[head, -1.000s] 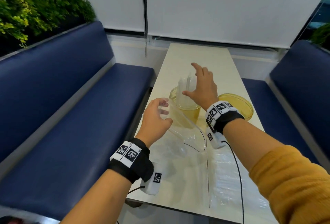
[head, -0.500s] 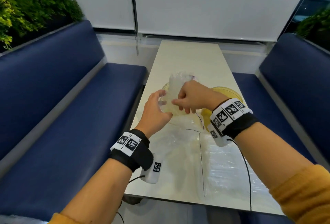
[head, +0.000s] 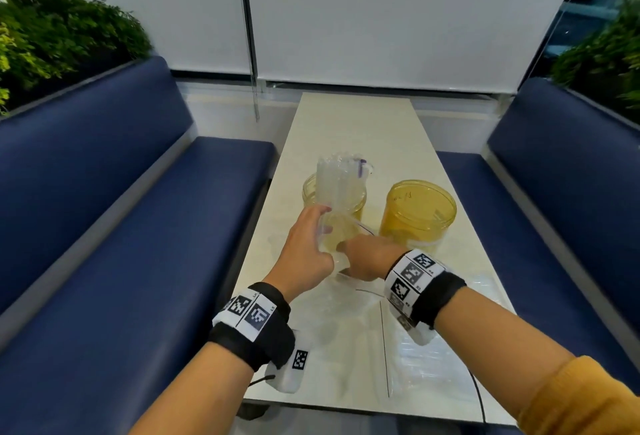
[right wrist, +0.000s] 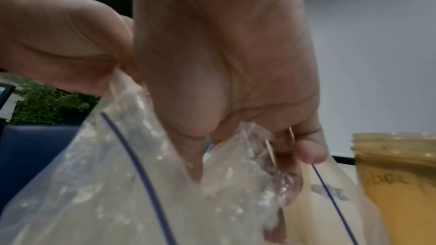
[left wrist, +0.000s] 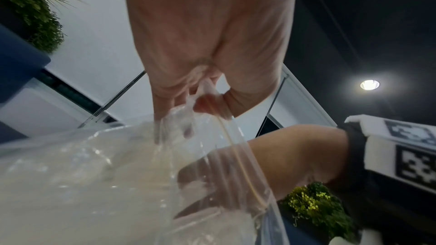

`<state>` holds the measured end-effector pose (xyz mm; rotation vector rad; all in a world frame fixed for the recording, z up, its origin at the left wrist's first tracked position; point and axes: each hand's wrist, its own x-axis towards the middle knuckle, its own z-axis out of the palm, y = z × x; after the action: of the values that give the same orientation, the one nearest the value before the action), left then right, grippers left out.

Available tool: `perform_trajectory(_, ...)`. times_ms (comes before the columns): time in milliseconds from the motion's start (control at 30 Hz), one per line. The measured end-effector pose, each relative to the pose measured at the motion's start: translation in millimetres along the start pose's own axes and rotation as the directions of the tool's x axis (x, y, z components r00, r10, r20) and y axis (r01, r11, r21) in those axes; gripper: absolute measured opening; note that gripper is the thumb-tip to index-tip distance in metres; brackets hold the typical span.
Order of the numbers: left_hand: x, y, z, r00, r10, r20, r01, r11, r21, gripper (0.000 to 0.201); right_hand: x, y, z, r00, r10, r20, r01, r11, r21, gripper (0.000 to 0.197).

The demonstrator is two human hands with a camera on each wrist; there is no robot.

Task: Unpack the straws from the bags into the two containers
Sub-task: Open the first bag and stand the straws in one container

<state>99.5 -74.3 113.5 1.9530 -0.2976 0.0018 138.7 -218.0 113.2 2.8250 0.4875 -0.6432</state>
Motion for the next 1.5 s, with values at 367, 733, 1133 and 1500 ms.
perform_trajectory(367,2.4,-10.0,7.3,0.996,0.047,-0.074,-0.037,0.989,0.142,0.075,-31.0,11.5,-38.5,0.999,-0.03,0.018,0.025,0.976,0.215,0.046)
perform_trajectory(733,5.6,-12.1,24.6,0.956,0.065,-0.285,0.035,0.943,0.33,0.048,-62.8,12.6,-90.3,0.985,0.002,-0.17,0.083,0.867,0.491,0.049)
perform_trajectory(1133,16.3,-10.9,12.8,0.887,-0.093,-0.452,0.102,0.995,-0.003,0.011,-30.5,-23.2,-49.5,0.73,0.134,-0.67,0.41,0.699,0.586,0.042)
perform_trajectory(1500,2.0,-7.5,-4.2,0.946,-0.126,-0.3,0.134,0.991,0.005,0.064,-52.4,12.7,-140.8,0.543,0.126,-0.83,0.587,0.65,0.482,0.035)
